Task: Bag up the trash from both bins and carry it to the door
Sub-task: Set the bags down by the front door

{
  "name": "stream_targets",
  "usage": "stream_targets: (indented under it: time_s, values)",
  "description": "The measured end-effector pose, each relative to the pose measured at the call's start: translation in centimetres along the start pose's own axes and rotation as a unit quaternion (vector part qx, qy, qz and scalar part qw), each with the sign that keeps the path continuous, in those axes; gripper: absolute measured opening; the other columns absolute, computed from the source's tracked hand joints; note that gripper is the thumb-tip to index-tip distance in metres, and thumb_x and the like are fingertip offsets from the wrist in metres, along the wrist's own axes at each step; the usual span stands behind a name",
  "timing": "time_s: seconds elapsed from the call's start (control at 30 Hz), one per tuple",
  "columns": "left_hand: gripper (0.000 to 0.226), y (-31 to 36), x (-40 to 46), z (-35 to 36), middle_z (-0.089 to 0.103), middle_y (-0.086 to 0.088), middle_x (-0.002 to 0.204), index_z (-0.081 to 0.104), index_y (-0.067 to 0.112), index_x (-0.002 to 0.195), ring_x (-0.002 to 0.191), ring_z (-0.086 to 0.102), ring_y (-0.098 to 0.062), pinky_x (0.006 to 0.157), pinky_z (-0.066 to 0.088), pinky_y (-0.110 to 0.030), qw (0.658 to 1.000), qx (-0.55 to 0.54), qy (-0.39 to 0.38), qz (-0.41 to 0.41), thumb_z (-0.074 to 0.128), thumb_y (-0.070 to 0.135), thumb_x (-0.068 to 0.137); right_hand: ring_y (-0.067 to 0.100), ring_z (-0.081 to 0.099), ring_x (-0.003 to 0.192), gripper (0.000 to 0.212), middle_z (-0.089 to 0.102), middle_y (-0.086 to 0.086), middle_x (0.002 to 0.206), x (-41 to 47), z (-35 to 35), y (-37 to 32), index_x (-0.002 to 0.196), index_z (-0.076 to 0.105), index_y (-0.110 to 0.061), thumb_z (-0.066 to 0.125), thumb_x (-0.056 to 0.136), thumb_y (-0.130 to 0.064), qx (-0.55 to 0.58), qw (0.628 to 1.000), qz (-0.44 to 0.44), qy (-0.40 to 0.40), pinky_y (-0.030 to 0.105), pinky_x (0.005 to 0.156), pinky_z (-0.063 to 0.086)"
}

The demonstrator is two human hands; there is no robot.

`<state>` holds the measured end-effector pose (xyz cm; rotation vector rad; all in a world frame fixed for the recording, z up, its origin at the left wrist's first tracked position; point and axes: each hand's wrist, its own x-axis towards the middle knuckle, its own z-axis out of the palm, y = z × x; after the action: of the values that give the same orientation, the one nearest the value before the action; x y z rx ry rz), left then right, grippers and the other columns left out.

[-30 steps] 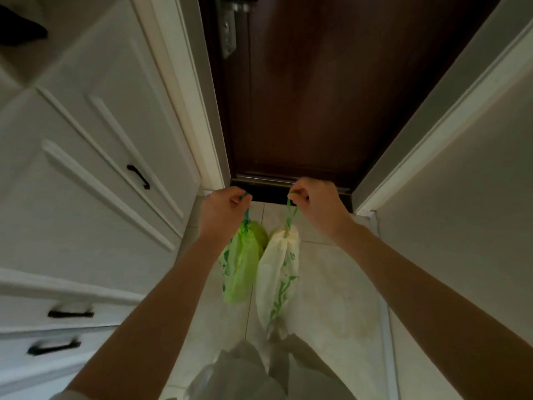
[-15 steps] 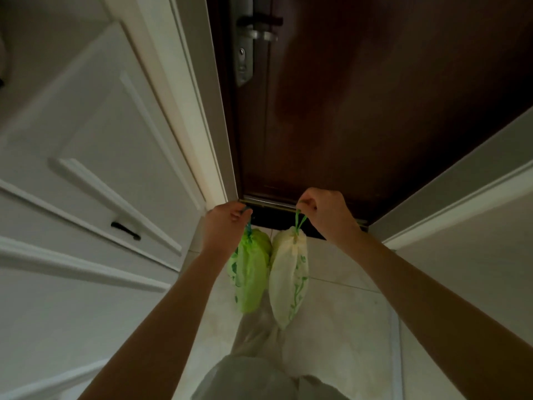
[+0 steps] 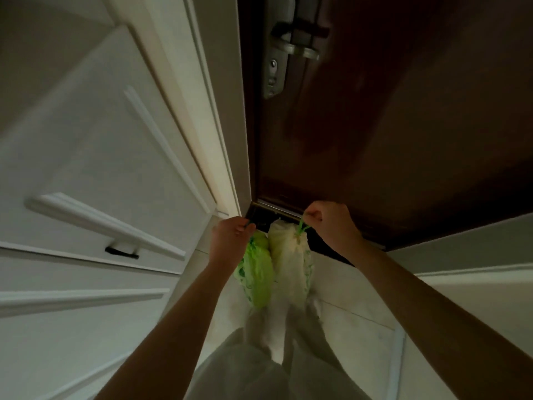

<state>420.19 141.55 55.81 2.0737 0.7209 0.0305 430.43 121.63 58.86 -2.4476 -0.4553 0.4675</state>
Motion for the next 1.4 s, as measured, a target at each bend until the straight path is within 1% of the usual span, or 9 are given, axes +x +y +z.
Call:
stream_targets:
  time_s: [0.07, 0.2, 0.33, 0.43, 0.6, 0.8, 0.97, 1.33, 1.4]
  values:
    - [0.011, -0.1, 0.7, 0.7, 0.069, -0.003, 0.071, 0.075, 0.009, 0.082, 0.063, 0.059, -0.010, 0.053, 0.037, -0.005, 0.999, -0.010, 0.009, -0.040, 0.066, 0.016, 0.083, 0.018, 0.069, 0.082, 0.013, 0.075, 0.008, 0.088, 1.8, 0.4, 0.7, 0.091, 0.073, -0.008, 0.064, 0.087, -0.017, 0.008, 1.000, -0.008, -0.024, 0.036, 0.080, 0.056]
    - [0.010, -0.6, 1.9, 3.0, 0.069, -0.006, 0.076, 0.074, 0.008, 0.082, 0.070, 0.062, -0.019, 0.061, 0.043, -0.024, 0.988, -0.074, 0.044, -0.129, 0.067, 0.014, 0.083, 0.011, 0.065, 0.079, 0.014, 0.074, 0.006, 0.090, 4.9, 1.2, 2.3, 0.094, 0.074, -0.008, 0.066, 0.085, -0.015, 0.029, 0.998, -0.005, -0.053, 0.021, 0.075, 0.053]
    - [0.013, -0.5, 2.4, 5.4, 0.070, -0.010, 0.077, 0.073, 0.002, 0.084, 0.059, 0.059, -0.011, 0.055, 0.043, -0.019, 0.964, -0.132, 0.105, -0.208, 0.068, 0.014, 0.084, 0.006, 0.060, 0.070, 0.012, 0.073, 0.005, 0.085, 7.9, 1.2, 4.0, 0.091, 0.073, -0.007, 0.065, 0.084, -0.012, 0.043, 0.994, -0.011, -0.097, 0.004, 0.057, 0.042]
    - [0.015, -1.2, 2.8, 7.1, 0.071, -0.012, 0.083, 0.073, 0.001, 0.092, 0.061, 0.060, -0.009, 0.056, 0.046, -0.019, 0.939, -0.186, 0.147, -0.249, 0.066, 0.013, 0.086, 0.011, 0.063, 0.072, 0.012, 0.074, 0.006, 0.083, 10.5, 1.9, 5.2, 0.088, 0.073, -0.007, 0.063, 0.084, -0.013, 0.040, 0.991, -0.021, -0.125, 0.013, 0.062, 0.047]
    - [0.012, -3.9, 3.9, 10.0, 0.071, -0.014, 0.088, 0.072, 0.004, 0.094, 0.079, 0.065, -0.022, 0.073, 0.049, -0.029, 0.907, -0.232, 0.188, -0.297, 0.064, 0.010, 0.088, 0.016, 0.068, 0.078, 0.011, 0.074, 0.005, 0.082, 14.4, 4.6, 7.2, 0.085, 0.073, -0.010, 0.063, 0.083, -0.016, 0.037, 0.985, -0.037, -0.162, 0.033, 0.074, 0.057]
    - [0.014, -7.9, 6.2, 13.8, 0.071, -0.013, 0.086, 0.073, 0.003, 0.097, 0.075, 0.063, -0.020, 0.075, 0.050, -0.033, 0.885, -0.244, 0.214, -0.336, 0.064, 0.008, 0.087, 0.019, 0.067, 0.078, 0.011, 0.073, 0.010, 0.084, 18.0, 9.3, 9.7, 0.088, 0.072, -0.005, 0.063, 0.083, -0.010, 0.036, 0.978, -0.049, -0.201, 0.028, 0.071, 0.052]
    - [0.017, -11.6, 9.1, 16.0, 0.070, -0.011, 0.087, 0.072, 0.005, 0.101, 0.077, 0.063, -0.020, 0.076, 0.053, -0.035, 0.859, -0.254, 0.259, -0.362, 0.063, 0.010, 0.088, 0.020, 0.068, 0.081, 0.011, 0.073, 0.011, 0.084, 20.8, 13.6, 12.6, 0.088, 0.071, -0.003, 0.064, 0.083, -0.009, 0.044, 0.973, -0.039, -0.224, 0.032, 0.074, 0.055]
    - [0.019, -16.9, 14.4, 17.2, 0.070, -0.006, 0.086, 0.071, 0.006, 0.103, 0.085, 0.065, -0.021, 0.079, 0.054, -0.036, 0.827, -0.288, 0.288, -0.388, 0.062, 0.014, 0.089, 0.025, 0.066, 0.075, 0.013, 0.070, 0.010, 0.076, 28.9, 18.9, 14.7, 0.081, 0.072, -0.002, 0.060, 0.082, -0.004, 0.075, 0.984, 0.023, -0.162, 0.031, 0.071, 0.050]
    - [0.016, -17.6, 15.6, 16.7, 0.069, -0.006, 0.087, 0.071, 0.009, 0.100, 0.088, 0.065, -0.022, 0.081, 0.054, -0.038, 0.821, -0.304, 0.294, -0.384, 0.060, 0.014, 0.089, 0.030, 0.066, 0.076, 0.015, 0.071, 0.013, 0.079, 30.6, 19.8, 14.7, 0.081, 0.073, -0.001, 0.059, 0.082, -0.007, 0.090, 0.984, 0.055, -0.145, 0.037, 0.072, 0.054]
